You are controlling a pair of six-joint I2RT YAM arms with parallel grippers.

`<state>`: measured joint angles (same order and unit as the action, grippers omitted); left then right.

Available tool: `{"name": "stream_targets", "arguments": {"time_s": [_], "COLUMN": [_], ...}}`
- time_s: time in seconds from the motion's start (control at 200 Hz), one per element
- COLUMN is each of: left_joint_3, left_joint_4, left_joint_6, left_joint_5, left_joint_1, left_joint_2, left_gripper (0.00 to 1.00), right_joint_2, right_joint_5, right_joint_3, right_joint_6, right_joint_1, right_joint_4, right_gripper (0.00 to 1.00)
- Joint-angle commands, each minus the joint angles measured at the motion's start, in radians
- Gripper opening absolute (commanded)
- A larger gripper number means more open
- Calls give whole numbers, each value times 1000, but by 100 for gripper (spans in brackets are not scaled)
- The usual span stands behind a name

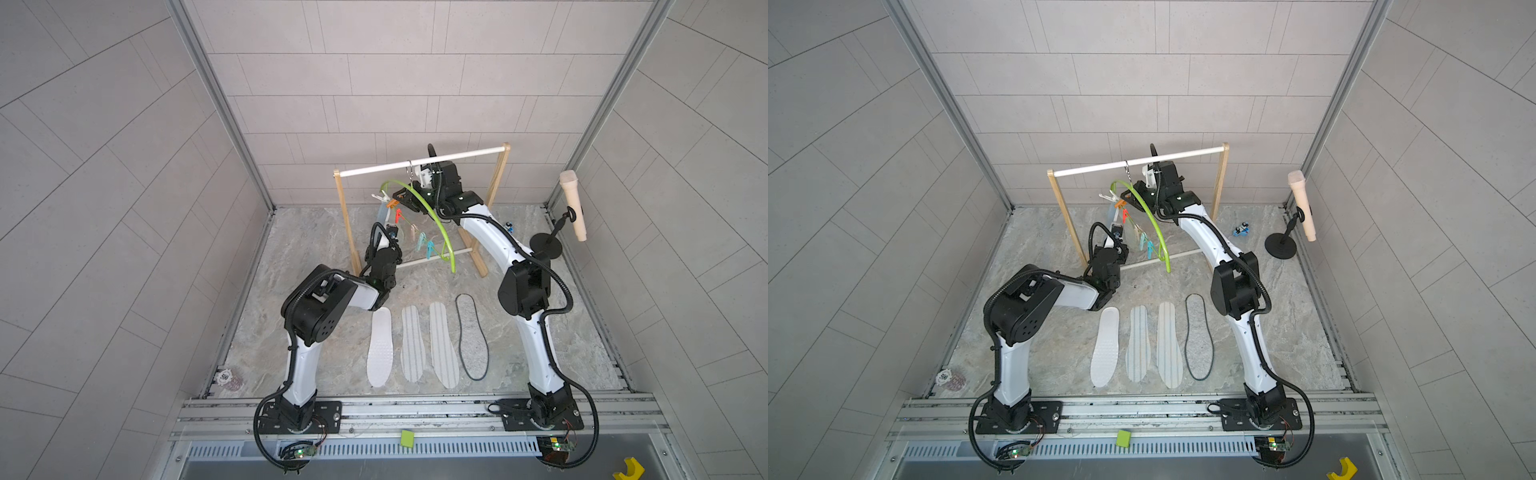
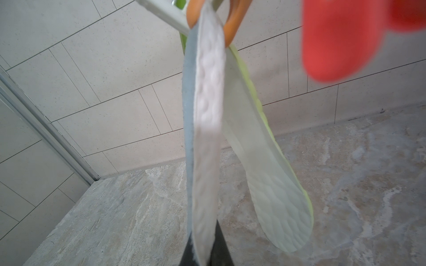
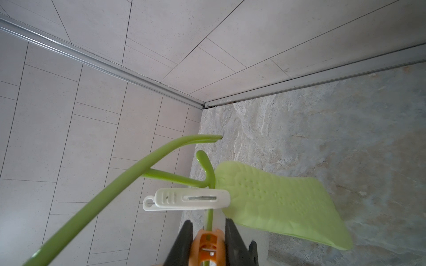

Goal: Take the shoe insoles off the hanger
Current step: Open the clamp at the hanger.

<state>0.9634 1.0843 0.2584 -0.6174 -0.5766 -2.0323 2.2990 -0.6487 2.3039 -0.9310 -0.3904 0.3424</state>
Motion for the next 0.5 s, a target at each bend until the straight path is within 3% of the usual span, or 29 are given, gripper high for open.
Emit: {"name": "stream_targets", "arguments": {"time_s": [0.0,0.495], "left_joint_3": [-15,-2], "left_joint_4": [-37,-65], "left_joint_6": [-7,-18], "left_joint_5": [-24,-56], "left_joint_1": [-3,-6], "left_joint_2": [7,1], "left_gripper": [0,0], "right_joint_2": [-64,-82], "right_joint_5": [-12,-32], "right_joint_3": [16,-8], "right_joint_6": [1,-27], "right_joint_1": [10,35], "right_joint_4": [-23,-55], "right_gripper": [25,24]}}
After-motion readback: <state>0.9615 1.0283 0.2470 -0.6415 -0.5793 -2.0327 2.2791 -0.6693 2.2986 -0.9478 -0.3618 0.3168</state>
